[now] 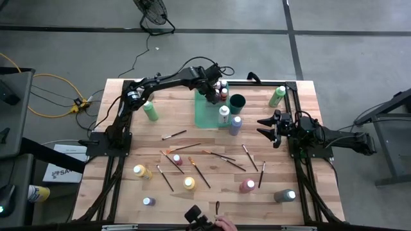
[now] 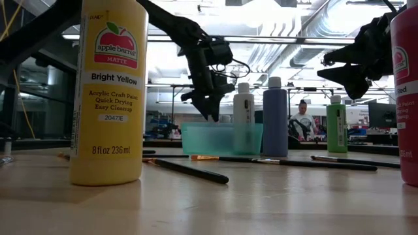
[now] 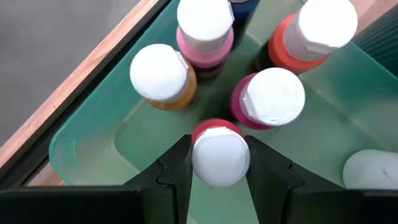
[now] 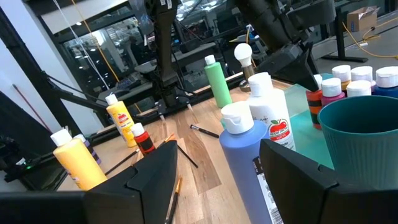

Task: Pick & Place Paint Supplies
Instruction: Put the top orange paint bottle into the green bin

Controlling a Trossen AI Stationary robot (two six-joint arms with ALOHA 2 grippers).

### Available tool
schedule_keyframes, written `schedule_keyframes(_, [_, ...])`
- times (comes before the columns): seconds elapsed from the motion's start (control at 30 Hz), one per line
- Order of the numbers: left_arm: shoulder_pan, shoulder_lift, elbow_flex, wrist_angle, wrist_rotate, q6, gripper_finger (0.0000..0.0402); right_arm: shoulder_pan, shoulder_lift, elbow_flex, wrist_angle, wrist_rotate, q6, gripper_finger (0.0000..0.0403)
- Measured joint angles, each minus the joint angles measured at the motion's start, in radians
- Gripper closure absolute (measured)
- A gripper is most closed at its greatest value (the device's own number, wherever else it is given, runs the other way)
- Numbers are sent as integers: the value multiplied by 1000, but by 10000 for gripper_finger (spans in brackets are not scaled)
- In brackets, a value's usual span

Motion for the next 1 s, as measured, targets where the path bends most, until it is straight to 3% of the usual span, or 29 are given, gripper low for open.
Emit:
schedule_keyframes(0.7, [0,2,-2,14,37,-48,279,0,0,0,0,0,0,180])
schedule_keyframes(1.0, [-1,6,-5,17,13,-20,192,0,0,0,0,0,0,180])
